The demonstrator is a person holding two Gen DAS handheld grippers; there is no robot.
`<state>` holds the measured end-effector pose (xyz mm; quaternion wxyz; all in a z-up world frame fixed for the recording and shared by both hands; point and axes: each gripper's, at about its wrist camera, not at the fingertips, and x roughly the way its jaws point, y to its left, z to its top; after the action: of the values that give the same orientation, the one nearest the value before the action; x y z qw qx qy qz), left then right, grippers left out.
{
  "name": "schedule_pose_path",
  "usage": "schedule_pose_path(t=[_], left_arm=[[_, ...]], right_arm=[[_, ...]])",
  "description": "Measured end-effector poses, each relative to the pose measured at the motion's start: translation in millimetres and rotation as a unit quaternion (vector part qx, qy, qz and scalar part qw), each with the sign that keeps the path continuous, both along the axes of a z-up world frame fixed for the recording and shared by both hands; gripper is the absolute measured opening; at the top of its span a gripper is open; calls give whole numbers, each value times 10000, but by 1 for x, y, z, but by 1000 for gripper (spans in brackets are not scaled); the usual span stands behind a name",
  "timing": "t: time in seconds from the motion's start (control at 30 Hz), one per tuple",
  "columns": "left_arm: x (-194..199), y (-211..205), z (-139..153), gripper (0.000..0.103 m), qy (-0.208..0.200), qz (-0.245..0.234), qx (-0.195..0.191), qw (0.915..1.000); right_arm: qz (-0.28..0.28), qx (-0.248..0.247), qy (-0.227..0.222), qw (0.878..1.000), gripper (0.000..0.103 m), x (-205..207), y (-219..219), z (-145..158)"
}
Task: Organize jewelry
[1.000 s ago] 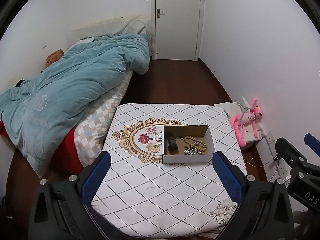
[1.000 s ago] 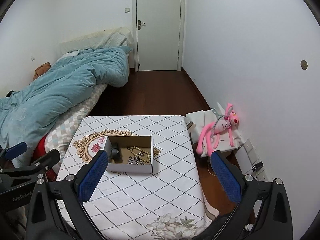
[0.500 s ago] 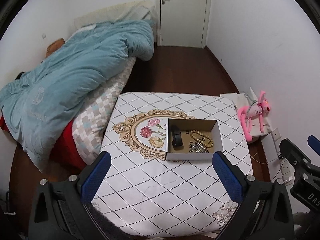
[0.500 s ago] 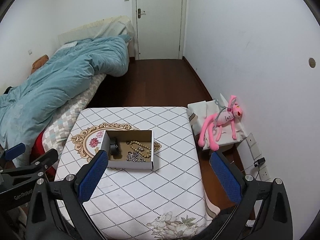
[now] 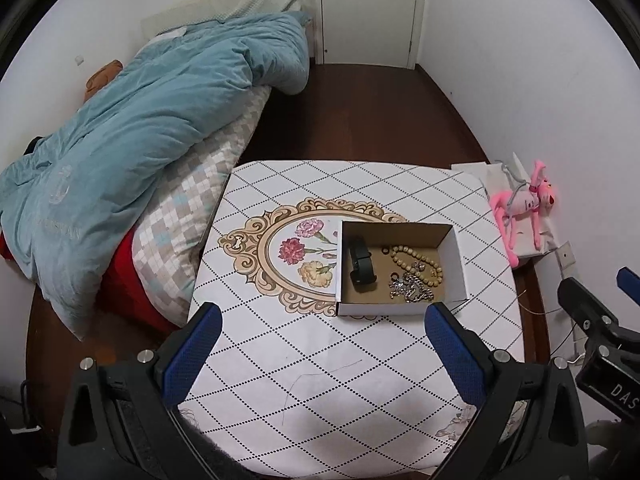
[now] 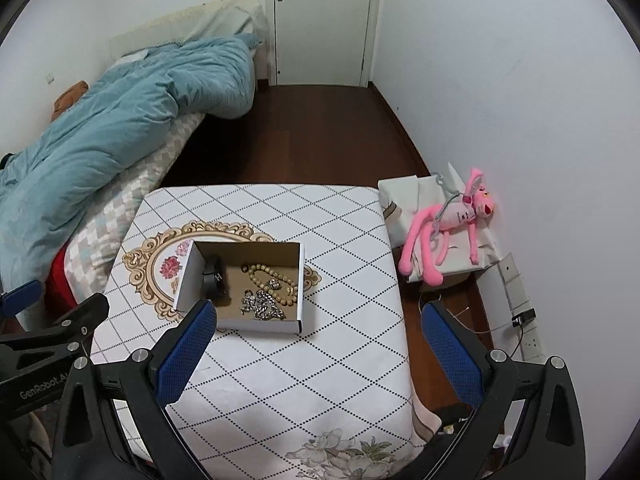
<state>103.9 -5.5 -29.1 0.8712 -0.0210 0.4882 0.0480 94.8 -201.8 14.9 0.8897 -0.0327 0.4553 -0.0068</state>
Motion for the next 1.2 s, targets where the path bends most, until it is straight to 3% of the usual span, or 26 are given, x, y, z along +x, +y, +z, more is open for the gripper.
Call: schedule_pose_path(t=[1.2], left_arm=[[-1,9,-8,103,70,69,-62,9999]], right_arm=[[106,-34,257,9996,103,5,3,-13]])
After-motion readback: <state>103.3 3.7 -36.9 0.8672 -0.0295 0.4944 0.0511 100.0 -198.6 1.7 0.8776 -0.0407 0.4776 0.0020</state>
